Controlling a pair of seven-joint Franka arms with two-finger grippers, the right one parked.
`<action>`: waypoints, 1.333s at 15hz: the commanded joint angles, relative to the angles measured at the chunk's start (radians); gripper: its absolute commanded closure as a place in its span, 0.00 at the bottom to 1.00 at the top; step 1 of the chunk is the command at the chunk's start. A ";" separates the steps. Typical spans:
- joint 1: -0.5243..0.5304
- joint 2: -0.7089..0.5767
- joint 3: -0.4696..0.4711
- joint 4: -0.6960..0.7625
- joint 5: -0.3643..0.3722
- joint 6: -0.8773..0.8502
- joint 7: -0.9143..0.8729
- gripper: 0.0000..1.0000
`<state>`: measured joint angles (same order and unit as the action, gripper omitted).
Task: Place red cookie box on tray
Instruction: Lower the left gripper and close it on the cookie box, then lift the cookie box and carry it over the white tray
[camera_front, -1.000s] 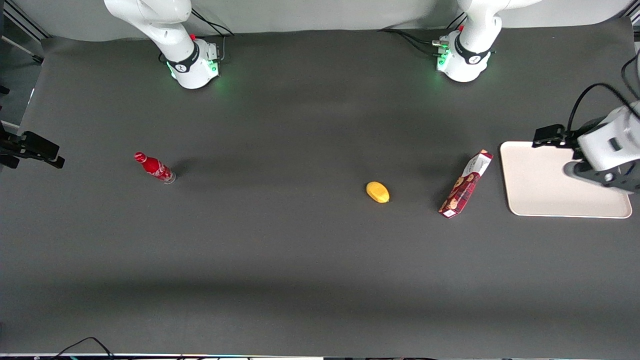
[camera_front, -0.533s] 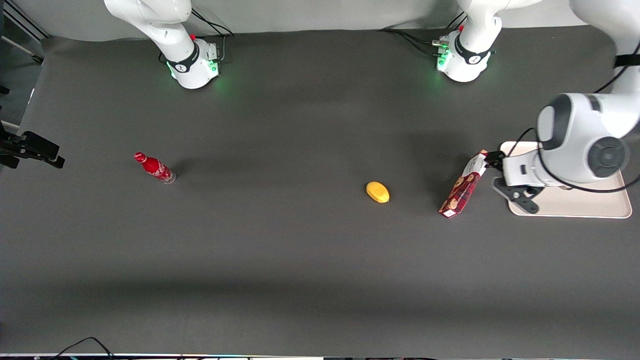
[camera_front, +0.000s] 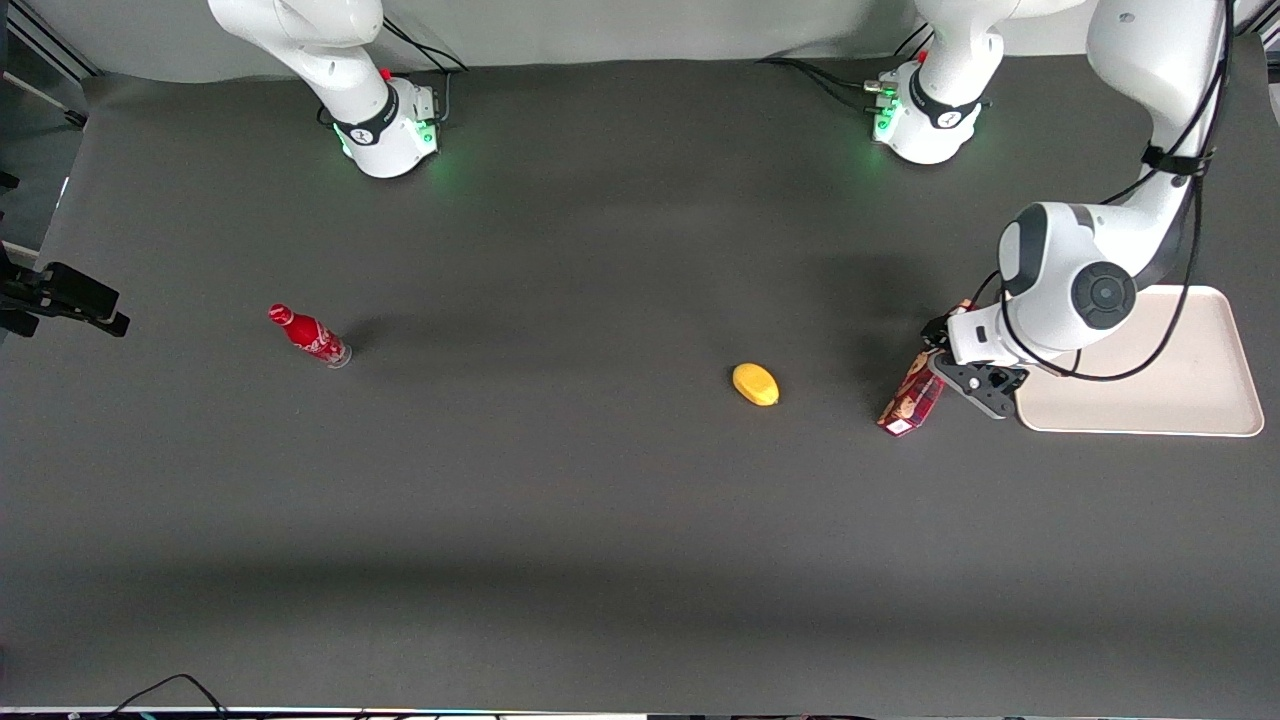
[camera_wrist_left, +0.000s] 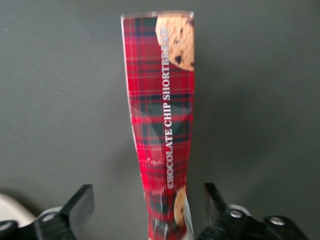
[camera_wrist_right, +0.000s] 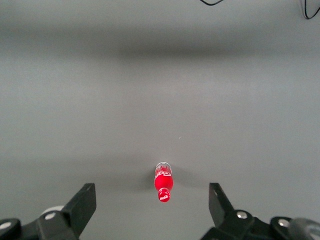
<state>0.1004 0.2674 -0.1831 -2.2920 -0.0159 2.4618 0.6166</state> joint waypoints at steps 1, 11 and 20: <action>-0.008 0.023 0.005 -0.067 -0.012 0.108 -0.057 1.00; 0.002 -0.105 0.077 0.246 -0.061 -0.377 -0.242 1.00; 0.004 -0.050 0.485 0.913 -0.039 -0.962 -0.293 1.00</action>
<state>0.1133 0.1488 0.1628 -1.5130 -0.0633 1.5741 0.3461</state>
